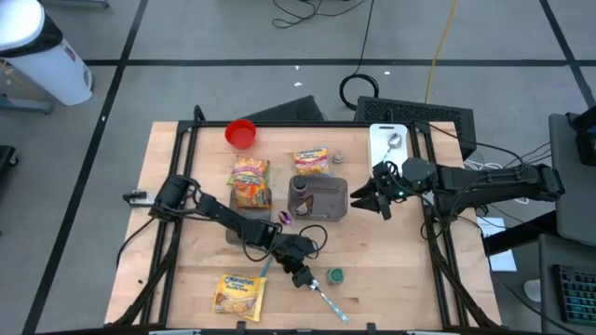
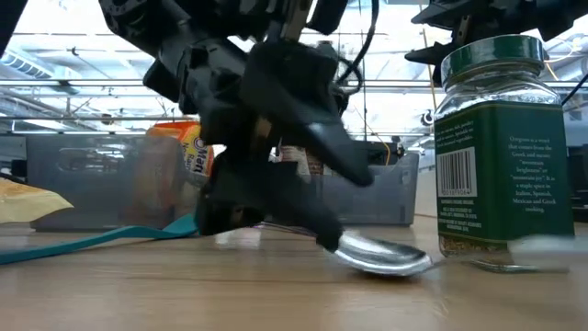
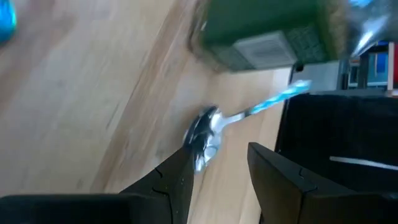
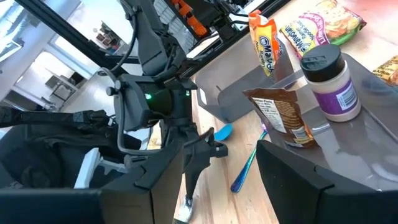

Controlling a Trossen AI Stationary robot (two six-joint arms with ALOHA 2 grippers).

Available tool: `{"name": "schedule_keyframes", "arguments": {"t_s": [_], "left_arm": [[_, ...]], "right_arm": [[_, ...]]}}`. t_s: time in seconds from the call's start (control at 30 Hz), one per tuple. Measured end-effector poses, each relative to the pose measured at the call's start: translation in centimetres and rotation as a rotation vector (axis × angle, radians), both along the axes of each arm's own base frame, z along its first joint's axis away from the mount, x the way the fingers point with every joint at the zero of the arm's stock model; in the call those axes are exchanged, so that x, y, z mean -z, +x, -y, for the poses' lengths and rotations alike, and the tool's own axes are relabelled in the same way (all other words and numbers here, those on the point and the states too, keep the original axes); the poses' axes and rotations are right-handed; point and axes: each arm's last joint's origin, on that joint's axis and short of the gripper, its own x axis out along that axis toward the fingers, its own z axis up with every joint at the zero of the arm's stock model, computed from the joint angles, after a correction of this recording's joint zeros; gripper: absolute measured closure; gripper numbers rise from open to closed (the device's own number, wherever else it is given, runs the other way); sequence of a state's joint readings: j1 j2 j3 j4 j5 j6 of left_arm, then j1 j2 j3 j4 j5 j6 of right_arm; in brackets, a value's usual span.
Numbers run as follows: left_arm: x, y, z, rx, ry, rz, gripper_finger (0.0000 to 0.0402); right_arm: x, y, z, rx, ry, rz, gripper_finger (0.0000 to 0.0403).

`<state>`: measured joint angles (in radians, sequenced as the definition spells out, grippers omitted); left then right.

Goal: Pick & Place Food Item
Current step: Put the blue patterned spoon into the white bin

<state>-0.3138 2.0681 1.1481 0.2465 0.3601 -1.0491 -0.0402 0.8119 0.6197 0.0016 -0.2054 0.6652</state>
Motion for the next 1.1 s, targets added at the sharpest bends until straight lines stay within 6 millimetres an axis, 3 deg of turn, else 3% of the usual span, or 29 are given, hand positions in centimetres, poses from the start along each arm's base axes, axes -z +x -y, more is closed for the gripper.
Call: {"name": "schedule_keyframes", "arguments": {"t_s": [0.47,0.87,1.1], "left_arm": [[0.3,0.2,-0.5,0.03,-0.043,-0.018,0.0245],[-0.6,1.0,-2.0,0.086,-0.136,0.055,0.0245],[-2.0,0.3,-2.7,0.095,-0.059,0.033,0.0245]], "right_arm": [[0.1,0.0,0.1,0.017,-0.023,-0.004,0.0206],[0.1,0.0,0.1,0.016,-0.027,-0.011,0.0206],[0.1,0.0,0.1,0.016,-0.026,-0.014,0.0206]]}}
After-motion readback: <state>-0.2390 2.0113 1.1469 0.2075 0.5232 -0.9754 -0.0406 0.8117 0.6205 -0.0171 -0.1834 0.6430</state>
